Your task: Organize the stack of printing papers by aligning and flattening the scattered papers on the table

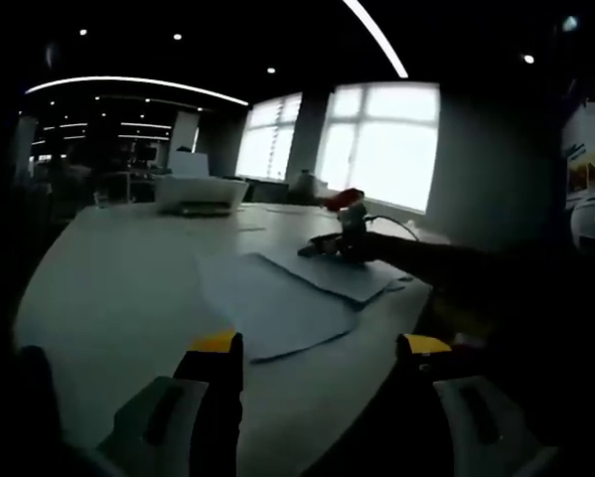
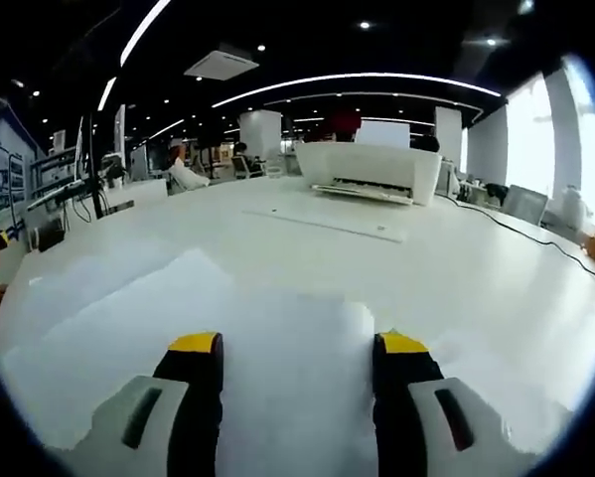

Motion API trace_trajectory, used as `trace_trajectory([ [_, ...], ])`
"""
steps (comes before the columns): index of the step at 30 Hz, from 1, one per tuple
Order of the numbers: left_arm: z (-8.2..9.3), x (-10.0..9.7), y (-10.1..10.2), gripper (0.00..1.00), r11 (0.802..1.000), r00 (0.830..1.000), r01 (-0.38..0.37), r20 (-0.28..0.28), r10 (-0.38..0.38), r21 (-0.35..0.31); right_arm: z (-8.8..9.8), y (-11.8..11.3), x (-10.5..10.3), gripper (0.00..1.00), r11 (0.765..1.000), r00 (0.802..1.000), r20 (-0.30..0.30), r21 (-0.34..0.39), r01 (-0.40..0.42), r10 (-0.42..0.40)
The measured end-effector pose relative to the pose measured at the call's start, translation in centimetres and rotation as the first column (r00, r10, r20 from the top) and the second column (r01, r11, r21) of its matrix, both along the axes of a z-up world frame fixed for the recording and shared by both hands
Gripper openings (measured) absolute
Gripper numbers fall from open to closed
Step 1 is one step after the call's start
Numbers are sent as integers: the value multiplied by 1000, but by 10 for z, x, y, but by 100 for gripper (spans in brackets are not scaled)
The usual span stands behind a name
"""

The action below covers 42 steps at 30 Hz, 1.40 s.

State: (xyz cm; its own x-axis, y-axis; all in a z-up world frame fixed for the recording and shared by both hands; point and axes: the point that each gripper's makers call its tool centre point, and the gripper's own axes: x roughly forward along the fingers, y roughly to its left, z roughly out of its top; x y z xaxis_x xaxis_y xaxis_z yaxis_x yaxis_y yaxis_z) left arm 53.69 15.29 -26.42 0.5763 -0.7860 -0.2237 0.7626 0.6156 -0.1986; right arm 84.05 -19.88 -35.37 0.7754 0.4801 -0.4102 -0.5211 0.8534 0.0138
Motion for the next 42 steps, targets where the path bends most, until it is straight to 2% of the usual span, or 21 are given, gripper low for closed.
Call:
trace_trajectory([
  [5,-2,-2,2,66,1000,1000,0,-1,0,-5,-3,1,1,50,1000,1000,-4,-2,2,-2],
  [8,-2,-1,5,66,1000,1000,-3,-2,3,-4,-4,5,0,35,1000,1000,-4,-6,-18,18],
  [9,-3,-1,6,66,1000,1000,-6,-2,5,-5,-2,5,-1,26,999,1000,11,-31,-20,21],
  [10,-2,-1,7,66,1000,1000,-8,-3,8,-8,-1,4,1,21,997,999,34,-76,-26,28],
  [11,-2,0,7,66,1000,1000,-9,-3,9,-9,1,6,1,20,995,998,55,-96,-31,36],
  [14,-1,1,8,66,1000,1000,-15,-3,15,-10,8,14,0,15,996,996,74,-80,-43,49],
  [20,-1,4,7,66,1000,1000,-15,1,16,-13,51,29,-3,10,994,975,198,-65,-92,103],
  [22,-2,4,3,66,1000,1000,-10,1,10,-12,73,34,-6,9,993,963,246,-40,-107,113],
  [25,-3,2,-3,66,1000,1000,4,0,-4,-13,100,43,-28,9,991,944,302,-13,-134,132],
  [26,-3,2,-4,66,1000,1000,7,3,-7,-10,104,45,-30,9,990,940,311,-13,-141,138],
  [27,-2,1,-4,66,1000,1000,9,9,-9,-9,110,54,-48,9,986,932,327,-12,-163,158],
  [28,-1,1,-4,66,1000,1000,9,12,-9,-9,115,60,-54,9,984,925,340,-13,-177,171],
  [33,7,0,-2,66,1000,999,5,38,-4,-12,137,72,-57,9,978,904,383,4,-206,189],
  [38,12,3,0,62,1000,997,-6,75,8,-25,151,92,-84,9,970,886,409,3,-243,221],
  [42,12,4,-2,62,999,997,-3,75,6,-42,166,99,-102,9,966,870,437,4,-257,230],
])
